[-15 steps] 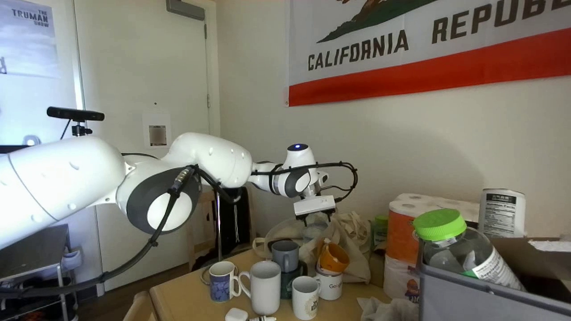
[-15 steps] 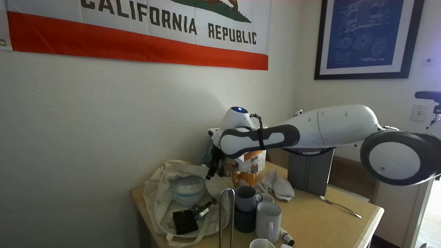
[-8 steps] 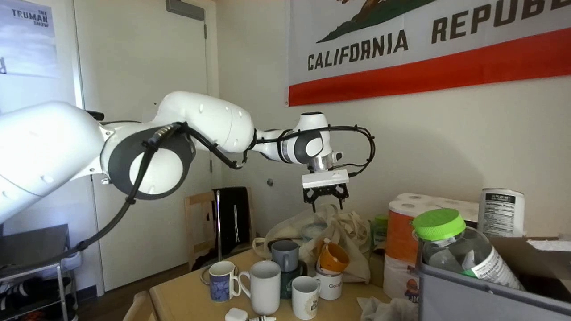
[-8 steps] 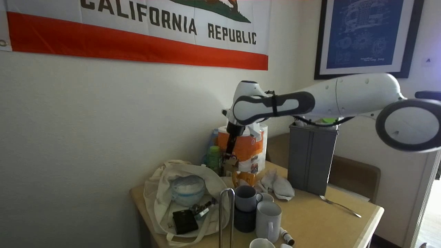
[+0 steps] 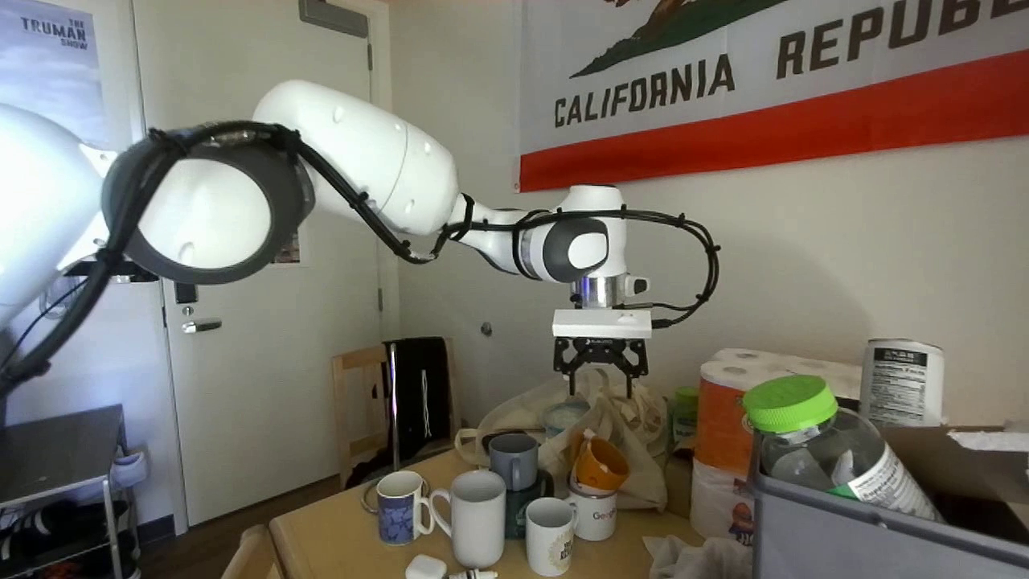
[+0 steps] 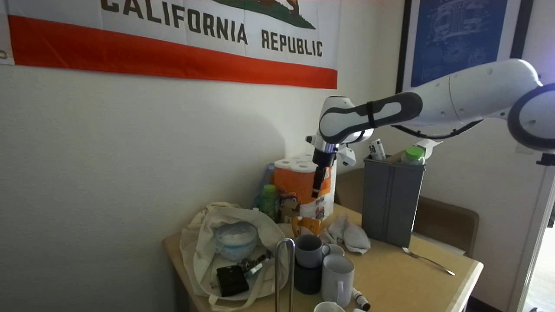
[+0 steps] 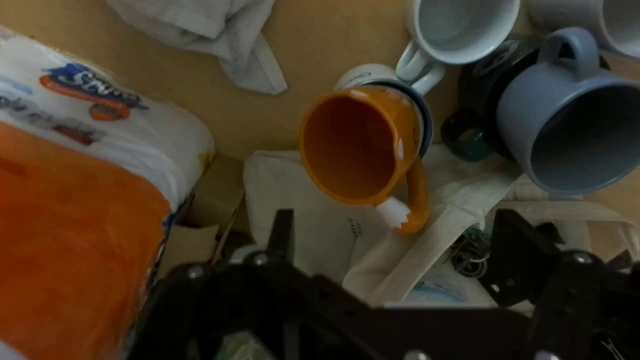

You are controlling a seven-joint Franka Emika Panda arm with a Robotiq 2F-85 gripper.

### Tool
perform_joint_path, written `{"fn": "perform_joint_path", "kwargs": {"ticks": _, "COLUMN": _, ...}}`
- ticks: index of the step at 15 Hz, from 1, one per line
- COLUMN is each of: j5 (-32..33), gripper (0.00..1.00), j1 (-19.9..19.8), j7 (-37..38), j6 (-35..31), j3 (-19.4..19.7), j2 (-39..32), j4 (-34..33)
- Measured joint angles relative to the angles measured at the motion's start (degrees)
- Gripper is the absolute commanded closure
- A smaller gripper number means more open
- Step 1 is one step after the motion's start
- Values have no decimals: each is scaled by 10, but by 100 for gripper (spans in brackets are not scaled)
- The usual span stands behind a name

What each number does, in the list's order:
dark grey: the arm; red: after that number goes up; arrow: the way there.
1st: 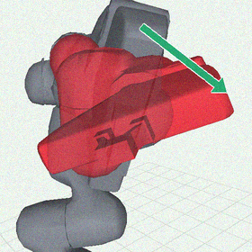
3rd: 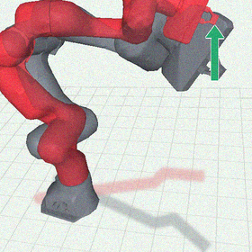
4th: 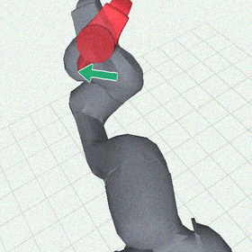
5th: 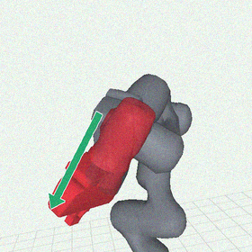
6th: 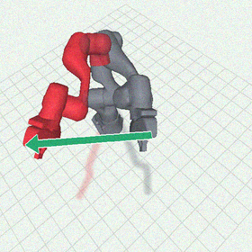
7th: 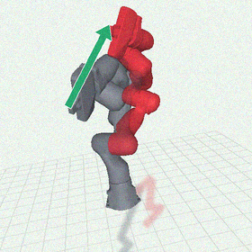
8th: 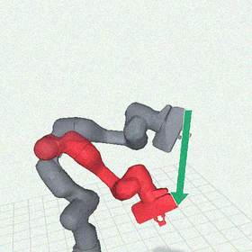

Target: Pick an object from the table and put it in the basket

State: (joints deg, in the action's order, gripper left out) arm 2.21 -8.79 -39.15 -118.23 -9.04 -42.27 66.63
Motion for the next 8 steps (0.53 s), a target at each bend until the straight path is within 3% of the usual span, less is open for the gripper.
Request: {"fn": "perform_joint_path", "kwargs": {"ticks": 8, "j5": -58, "gripper": 0, "j1": -39, "j7": -4, "j6": 1, "j3": 17, "j2": 133, "j4": 212}}
